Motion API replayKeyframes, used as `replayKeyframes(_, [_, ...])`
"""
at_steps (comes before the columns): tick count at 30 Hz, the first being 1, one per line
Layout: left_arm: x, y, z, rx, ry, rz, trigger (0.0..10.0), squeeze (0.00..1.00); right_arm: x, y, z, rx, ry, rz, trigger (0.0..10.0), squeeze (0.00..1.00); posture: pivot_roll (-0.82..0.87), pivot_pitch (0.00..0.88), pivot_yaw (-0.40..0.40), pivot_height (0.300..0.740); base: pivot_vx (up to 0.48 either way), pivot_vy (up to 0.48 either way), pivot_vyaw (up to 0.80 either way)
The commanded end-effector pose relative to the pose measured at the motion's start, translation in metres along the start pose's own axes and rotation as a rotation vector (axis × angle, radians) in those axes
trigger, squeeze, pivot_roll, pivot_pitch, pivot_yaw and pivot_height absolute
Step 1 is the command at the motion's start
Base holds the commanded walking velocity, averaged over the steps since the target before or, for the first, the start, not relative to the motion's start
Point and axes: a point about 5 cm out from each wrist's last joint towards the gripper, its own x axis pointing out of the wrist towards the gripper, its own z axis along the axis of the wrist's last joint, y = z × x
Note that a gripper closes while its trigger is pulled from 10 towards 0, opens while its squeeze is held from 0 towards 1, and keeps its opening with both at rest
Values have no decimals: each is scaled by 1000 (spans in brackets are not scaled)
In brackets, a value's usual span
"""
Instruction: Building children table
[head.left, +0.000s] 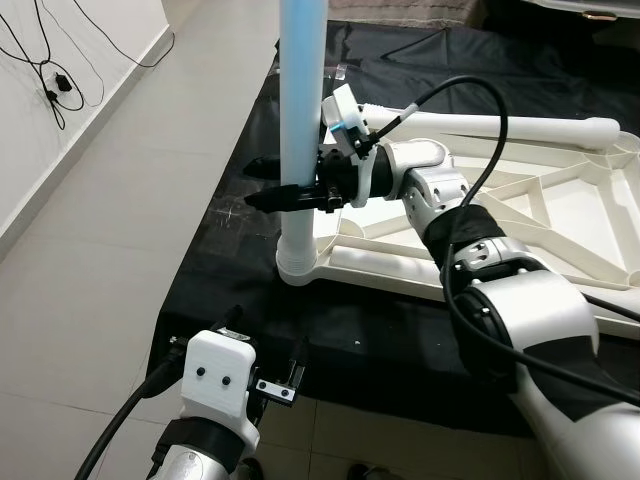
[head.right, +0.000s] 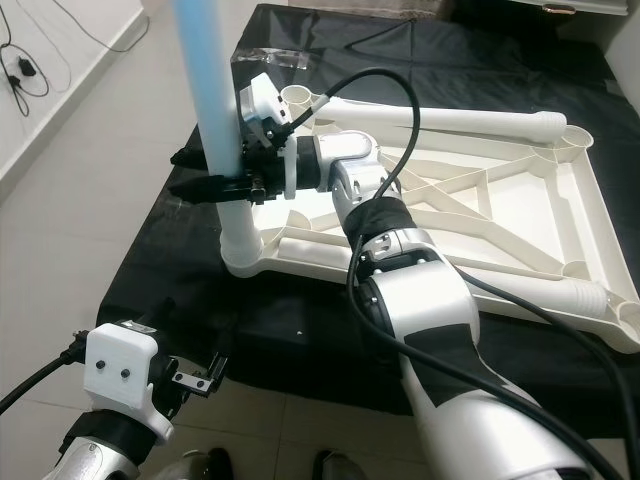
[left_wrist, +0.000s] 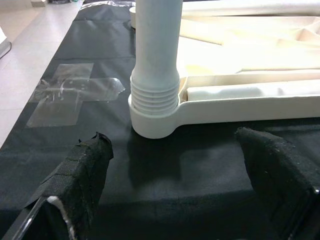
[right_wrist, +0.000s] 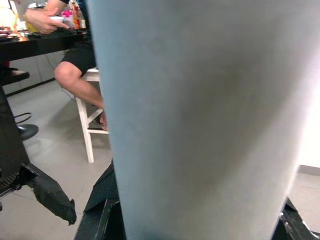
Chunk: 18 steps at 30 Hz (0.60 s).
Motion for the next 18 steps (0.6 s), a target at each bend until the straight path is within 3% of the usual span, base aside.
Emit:
replayKeyframes(1, [-3, 1, 0, 6, 11, 10, 10000, 0, 11, 16, -42, 194, 56, 107, 10000, 0, 108, 294, -57, 740, 0, 0, 0])
replayKeyframes(12, [-3, 3, 2, 14, 6, 16, 10000, 0, 37, 25, -47, 171, 109, 213, 10000, 0, 116, 299, -54, 740, 0, 0, 0])
replayKeyframes(16, [-3, 2, 2, 15, 5, 15, 10000, 0, 39, 26, -50, 174, 100, 212, 10000, 0, 117, 298, -55, 740, 0, 0, 0])
replayKeyframes(18, [-3, 3, 2, 18, 4, 19, 10000, 0, 36, 24, -53, 170, 113, 155, 10000, 0, 115, 297, -57, 740, 0, 0, 0])
